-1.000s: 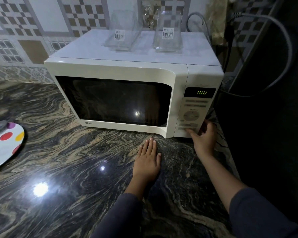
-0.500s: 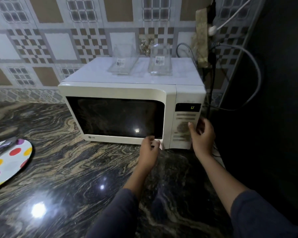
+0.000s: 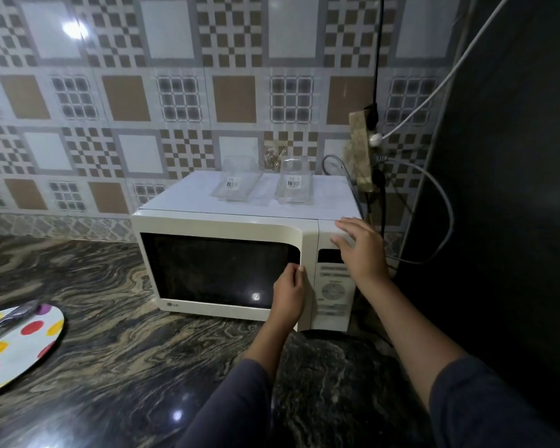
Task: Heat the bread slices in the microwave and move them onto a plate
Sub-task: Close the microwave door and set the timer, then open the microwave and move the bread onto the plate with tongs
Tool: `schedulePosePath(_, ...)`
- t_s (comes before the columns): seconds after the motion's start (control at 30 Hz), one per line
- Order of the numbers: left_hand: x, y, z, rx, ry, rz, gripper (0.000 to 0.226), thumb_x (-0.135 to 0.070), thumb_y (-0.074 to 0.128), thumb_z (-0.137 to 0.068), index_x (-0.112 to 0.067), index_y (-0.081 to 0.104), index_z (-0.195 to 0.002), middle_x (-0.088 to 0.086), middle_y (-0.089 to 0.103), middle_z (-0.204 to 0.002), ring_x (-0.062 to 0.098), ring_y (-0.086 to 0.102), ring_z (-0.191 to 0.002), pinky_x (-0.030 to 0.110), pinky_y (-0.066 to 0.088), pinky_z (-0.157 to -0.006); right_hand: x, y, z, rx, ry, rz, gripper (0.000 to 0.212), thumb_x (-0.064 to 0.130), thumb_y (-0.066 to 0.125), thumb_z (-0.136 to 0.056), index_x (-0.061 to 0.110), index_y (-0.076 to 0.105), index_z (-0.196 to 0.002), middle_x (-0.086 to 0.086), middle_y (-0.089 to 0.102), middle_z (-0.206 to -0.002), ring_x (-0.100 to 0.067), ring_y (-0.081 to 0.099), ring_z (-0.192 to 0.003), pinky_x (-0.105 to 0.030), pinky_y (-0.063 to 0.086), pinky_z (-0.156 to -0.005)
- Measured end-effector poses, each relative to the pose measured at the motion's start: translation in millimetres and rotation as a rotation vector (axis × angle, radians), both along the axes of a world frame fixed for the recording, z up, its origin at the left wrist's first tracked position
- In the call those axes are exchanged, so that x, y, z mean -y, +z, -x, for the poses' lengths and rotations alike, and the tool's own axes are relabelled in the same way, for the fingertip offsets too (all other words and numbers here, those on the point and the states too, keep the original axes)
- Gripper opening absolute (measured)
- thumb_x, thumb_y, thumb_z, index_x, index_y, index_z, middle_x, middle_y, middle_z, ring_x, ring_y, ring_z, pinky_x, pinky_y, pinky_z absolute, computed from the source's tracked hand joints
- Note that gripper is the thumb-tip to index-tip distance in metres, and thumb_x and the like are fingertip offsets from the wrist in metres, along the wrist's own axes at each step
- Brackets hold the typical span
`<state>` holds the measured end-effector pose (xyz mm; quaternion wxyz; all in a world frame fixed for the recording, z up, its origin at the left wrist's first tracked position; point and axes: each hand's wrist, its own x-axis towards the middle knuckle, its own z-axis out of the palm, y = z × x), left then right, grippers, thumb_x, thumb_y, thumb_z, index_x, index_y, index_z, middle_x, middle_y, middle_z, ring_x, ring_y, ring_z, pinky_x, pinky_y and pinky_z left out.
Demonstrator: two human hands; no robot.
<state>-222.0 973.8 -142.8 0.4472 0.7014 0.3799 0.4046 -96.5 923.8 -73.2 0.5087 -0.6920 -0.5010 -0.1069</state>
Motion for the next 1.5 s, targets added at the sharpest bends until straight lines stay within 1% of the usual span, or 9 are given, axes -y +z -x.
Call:
schedulePosePath(0.23, 7, 8, 1, -0.079, 0.032, -0.019, 0.034, -0.023, 0.034, -0.099, -0.021, 0.034, -0.065, -0.003, 0.043, -0.065, 0.013, 0.040, -0.063, 0.030, 0.030, -0.062, 1, 5, 5, -0.072, -0.011, 0.015, 0.034, -0.003, 0.069, -0.077, -0.005, 0.065, -0.111, -0.019, 0.062, -0.119, -0.027, 0.056, -0.115, -0.003, 0.023, -0.092)
schedulePosePath(0.5, 6, 8, 3, -0.109, 0.022, -0.046, 0.033, -0.023, 0.033, -0.099, -0.020, 0.035, -0.067, -0.002, 0.044, -0.066, 0.013, 0.041, -0.062, 0.031, 0.033, -0.063, 0, 3, 7, -0.073, -0.024, 0.023, 0.036, -0.002, 0.067, -0.080, -0.004, 0.062, -0.115, -0.018, 0.060, -0.124, -0.025, 0.052, -0.121, -0.012, 0.026, -0.100)
schedulePosePath(0.63, 6, 9, 3, -0.104, 0.007, -0.058, 0.030, -0.022, 0.033, -0.099, -0.016, 0.038, -0.070, -0.002, 0.044, -0.066, 0.016, 0.042, -0.063, 0.035, 0.037, -0.063, 1, 5, 8, -0.078, -0.026, 0.047, 0.036, -0.002, 0.065, -0.081, -0.004, 0.061, -0.117, -0.018, 0.059, -0.126, -0.025, 0.050, -0.123, -0.009, 0.023, -0.099)
schedulePosePath(0.87, 4, 12, 4, -0.138, -0.029, -0.082, 0.034, -0.019, 0.031, -0.100, -0.022, 0.032, -0.066, -0.004, 0.041, -0.066, 0.007, 0.037, -0.059, 0.022, 0.028, -0.051, 3, 11, 11, -0.121, -0.048, 0.088, 0.037, -0.002, 0.067, -0.080, -0.003, 0.062, -0.117, -0.017, 0.058, -0.127, -0.023, 0.051, -0.123, -0.008, 0.023, -0.097)
schedulePosePath(1.0, 16, 9, 17, -0.101, -0.065, -0.120, 0.035, -0.015, 0.033, -0.099, -0.024, 0.029, -0.065, -0.006, 0.038, -0.066, 0.012, 0.036, -0.061, 0.026, 0.026, -0.057, 2, 12, 15, -0.159, -0.060, 0.086, 0.037, -0.007, 0.064, -0.080, -0.006, 0.061, -0.117, -0.019, 0.058, -0.127, -0.025, 0.050, -0.124, -0.001, 0.022, -0.093)
schedulePosePath(1.13, 39, -8, 60, -0.044, -0.147, -0.139, 0.034, -0.018, 0.033, -0.100, -0.025, 0.030, -0.066, -0.006, 0.036, -0.065, 0.004, 0.034, -0.058, 0.023, 0.028, -0.057, 2, 13, 19, -0.169, -0.092, 0.115, 0.037, -0.010, 0.061, -0.081, -0.009, 0.059, -0.118, -0.021, 0.056, -0.129, -0.027, 0.047, -0.127, 0.002, 0.016, -0.092)
schedulePosePath(1.27, 51, -4, 92, -0.054, -0.202, -0.143, 0.032, -0.022, 0.032, -0.100, -0.021, 0.030, -0.068, -0.005, 0.035, -0.067, 0.006, 0.033, -0.060, 0.020, 0.028, -0.056, 3, 18, 28, -0.307, -0.121, 0.176, 0.043, -0.008, 0.057, -0.082, 0.001, 0.058, -0.124, -0.012, 0.047, -0.140, -0.023, 0.040, -0.132, -0.016, 0.024, -0.106)
schedulePosePath(1.4, 72, -25, 127, -0.017, -0.121, -0.206, 0.030, -0.027, 0.031, -0.100, -0.009, 0.039, -0.077, 0.001, 0.042, -0.071, 0.011, 0.041, -0.065, 0.029, 0.034, -0.063, 23, 20, 75, -0.482, -0.043, 0.061, 0.032, 0.008, 0.064, -0.083, 0.005, 0.063, -0.116, -0.012, 0.057, -0.128, -0.024, 0.053, -0.120, -0.024, 0.038, -0.095)
schedulePosePath(1.5, 92, -32, 156, 0.046, -0.009, -0.201, 0.028, -0.033, 0.029, -0.098, -0.016, 0.044, -0.082, -0.001, 0.049, -0.076, 0.009, 0.048, -0.070, 0.029, 0.038, -0.064, 49, 12, 134, -0.631, 0.180, 0.033, 0.020, 0.021, 0.063, -0.087, 0.021, 0.066, -0.106, -0.006, 0.056, -0.128, -0.019, 0.054, -0.117, -0.025, 0.041, -0.090)
